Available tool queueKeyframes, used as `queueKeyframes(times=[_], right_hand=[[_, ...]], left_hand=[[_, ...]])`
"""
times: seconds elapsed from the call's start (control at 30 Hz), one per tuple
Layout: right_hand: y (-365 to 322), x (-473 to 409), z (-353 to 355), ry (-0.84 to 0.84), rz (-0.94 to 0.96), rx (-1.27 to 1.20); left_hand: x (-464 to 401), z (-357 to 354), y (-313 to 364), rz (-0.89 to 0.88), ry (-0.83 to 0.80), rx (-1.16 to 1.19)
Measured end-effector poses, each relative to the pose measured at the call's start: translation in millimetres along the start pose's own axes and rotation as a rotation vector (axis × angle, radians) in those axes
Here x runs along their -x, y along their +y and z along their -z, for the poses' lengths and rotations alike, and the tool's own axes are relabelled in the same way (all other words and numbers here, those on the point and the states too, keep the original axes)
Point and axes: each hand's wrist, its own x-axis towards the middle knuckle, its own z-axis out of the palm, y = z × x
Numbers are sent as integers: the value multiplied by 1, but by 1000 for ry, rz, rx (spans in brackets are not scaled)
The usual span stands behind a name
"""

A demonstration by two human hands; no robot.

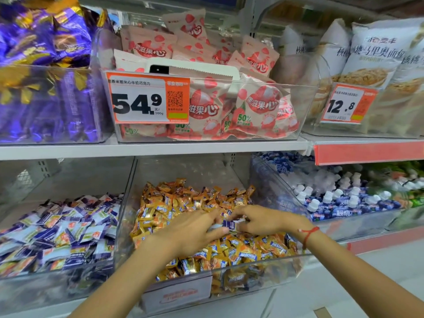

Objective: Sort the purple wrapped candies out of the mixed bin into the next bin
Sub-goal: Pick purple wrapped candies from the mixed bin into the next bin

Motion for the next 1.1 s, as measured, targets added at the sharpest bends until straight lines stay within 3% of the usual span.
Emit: queueKeyframes(times=[0.1,0.23,0.37,0.57,0.63,0.73,0.93,1.03,1.1], right_hand=[[-4,-9,-2,-61,19,-12],[-6,-24,-6,53,8,64],[-3,-6,8,18,2,-250],[-9,30,15,122,91,-452],[-13,28,15,246,234,-295],[-22,9,16,361,287,-49],[-47,-20,3,98,310,265],[-46,-23,-6,68,309,266],[-46,-22,-8,156,314,275]], left_hand=[[22,5,-11,4,26,44],[46,9,-23,59,79,70],[55,9,-17,85,263,62],[51,18,-11,166,389,141],[53,21,-8,194,437,196],[61,24,-4,229,504,215],[81,31,-1,293,486,199],[87,33,-4,321,485,193],[89,34,-3,326,501,201]])
